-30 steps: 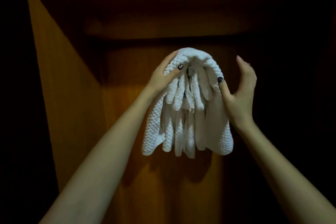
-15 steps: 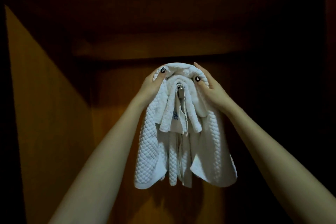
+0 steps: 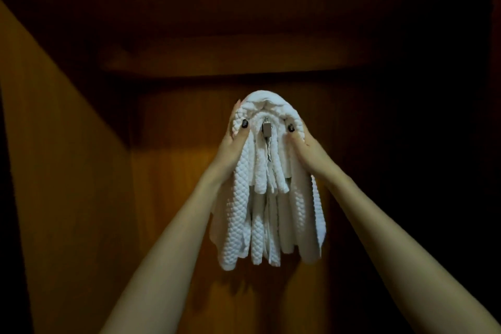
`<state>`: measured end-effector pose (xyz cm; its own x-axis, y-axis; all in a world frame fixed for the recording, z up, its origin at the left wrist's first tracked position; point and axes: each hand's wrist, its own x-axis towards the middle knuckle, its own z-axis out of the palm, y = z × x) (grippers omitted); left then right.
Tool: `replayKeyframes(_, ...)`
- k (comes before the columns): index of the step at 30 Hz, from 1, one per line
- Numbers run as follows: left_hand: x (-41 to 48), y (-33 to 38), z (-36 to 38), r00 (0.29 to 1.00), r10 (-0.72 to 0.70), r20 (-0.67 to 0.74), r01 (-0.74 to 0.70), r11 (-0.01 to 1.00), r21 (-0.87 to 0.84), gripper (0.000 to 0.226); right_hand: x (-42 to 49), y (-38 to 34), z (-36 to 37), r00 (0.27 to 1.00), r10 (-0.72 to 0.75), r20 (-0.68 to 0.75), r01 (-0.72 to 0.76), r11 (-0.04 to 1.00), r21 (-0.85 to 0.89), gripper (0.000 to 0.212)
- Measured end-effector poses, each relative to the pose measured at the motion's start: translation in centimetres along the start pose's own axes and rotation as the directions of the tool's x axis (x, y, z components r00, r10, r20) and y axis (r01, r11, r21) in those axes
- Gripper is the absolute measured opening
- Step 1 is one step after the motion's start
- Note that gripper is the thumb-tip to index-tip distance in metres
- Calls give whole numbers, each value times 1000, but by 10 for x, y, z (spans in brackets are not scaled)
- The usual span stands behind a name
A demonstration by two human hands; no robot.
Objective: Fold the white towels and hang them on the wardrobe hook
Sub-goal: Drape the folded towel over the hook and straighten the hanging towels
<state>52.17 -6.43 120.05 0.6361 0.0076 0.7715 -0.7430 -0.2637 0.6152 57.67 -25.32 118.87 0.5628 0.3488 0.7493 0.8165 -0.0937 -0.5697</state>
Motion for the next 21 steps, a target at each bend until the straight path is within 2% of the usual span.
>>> replayKeyframes(3,-20,-17,-13,978,-206,-39,198,969,-147,62,-11,0,-4,998,58,-29,-53,986,158,65)
replayKeyframes(5,-37,-26,-14,931,-355,-88,348,934,-82,73,-32,6,-2,999,46,-21,-44,993,111,67)
replayKeyframes(6,-46,-32,-10,913,-384,-141,382,923,-39,76,-44,11,3,999,37,-14,-36,996,87,69)
replayKeyframes(8,-67,-43,0,927,-310,-210,301,951,-74,77,-66,20,13,1000,14,-27,-12,998,68,76)
replayKeyframes(10,-90,-53,9,952,-231,-199,213,971,-106,73,-84,29,21,998,11,-67,-8,999,47,87)
replayKeyframes(13,-122,-72,14,940,-302,-161,304,953,-16,81,-110,48,30,979,114,-171,-129,989,-75,100)
replayKeyframes(14,-128,-77,15,929,-322,-180,330,944,15,76,-117,54,33,965,163,-204,-190,974,-122,101)
replayKeyframes(16,-132,-84,17,905,-358,-229,375,927,32,45,-126,65,39,938,251,-241,-296,940,-173,97)
replayKeyframes(18,-133,-84,23,870,-414,-269,438,899,30,21,-133,70,44,933,271,-237,-319,927,-196,91)
replayKeyframes(21,-141,-85,34,821,-457,-341,483,875,-9,26,-147,72,44,941,222,-254,-278,937,-210,87)
